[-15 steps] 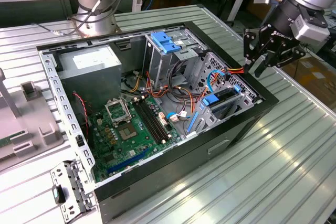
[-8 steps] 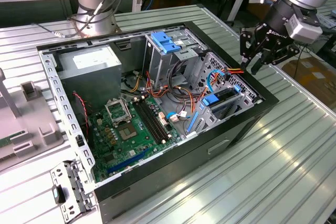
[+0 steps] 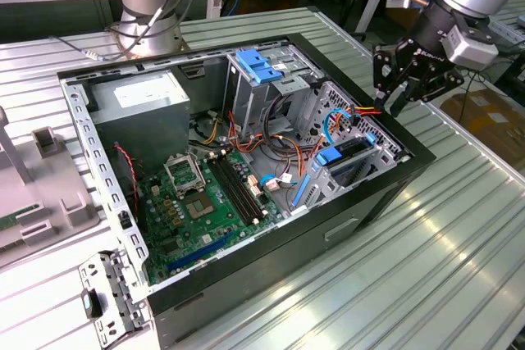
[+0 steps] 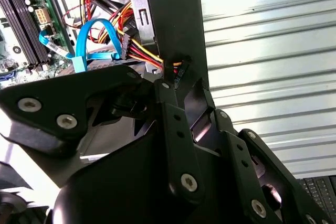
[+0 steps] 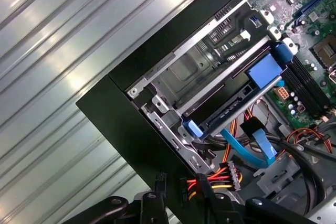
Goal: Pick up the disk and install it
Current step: 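Insert the first disk wire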
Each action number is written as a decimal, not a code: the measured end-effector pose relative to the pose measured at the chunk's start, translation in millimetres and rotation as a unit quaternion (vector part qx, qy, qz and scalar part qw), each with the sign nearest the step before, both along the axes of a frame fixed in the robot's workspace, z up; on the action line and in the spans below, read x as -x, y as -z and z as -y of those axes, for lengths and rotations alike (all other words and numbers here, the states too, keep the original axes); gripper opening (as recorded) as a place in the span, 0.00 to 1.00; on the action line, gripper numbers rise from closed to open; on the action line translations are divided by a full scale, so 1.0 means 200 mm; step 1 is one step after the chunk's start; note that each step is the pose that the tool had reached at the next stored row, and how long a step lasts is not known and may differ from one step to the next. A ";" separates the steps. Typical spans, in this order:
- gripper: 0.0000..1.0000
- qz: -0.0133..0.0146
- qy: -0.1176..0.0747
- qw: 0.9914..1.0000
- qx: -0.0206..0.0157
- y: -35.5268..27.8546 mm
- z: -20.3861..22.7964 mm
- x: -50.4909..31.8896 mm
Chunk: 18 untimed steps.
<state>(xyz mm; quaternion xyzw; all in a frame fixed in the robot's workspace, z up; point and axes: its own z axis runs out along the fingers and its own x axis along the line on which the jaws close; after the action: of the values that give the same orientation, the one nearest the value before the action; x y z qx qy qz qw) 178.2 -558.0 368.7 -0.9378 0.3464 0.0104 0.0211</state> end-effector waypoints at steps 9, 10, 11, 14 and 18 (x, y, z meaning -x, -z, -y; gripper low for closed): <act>0.36 0.000 -0.004 1.000 0.000 0.017 -0.002 -0.010; 0.36 0.000 -0.004 1.000 0.000 0.018 -0.002 -0.010; 0.36 0.000 -0.004 1.000 0.000 0.018 -0.002 -0.010; 0.28 0.000 -0.004 1.000 0.000 0.018 -0.002 -0.010; 0.17 0.000 -0.004 1.000 0.000 0.018 -0.002 -0.010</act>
<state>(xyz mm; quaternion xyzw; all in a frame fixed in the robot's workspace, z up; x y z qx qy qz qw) 180.2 -557.6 365.1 -0.9391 0.3430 0.0104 0.0210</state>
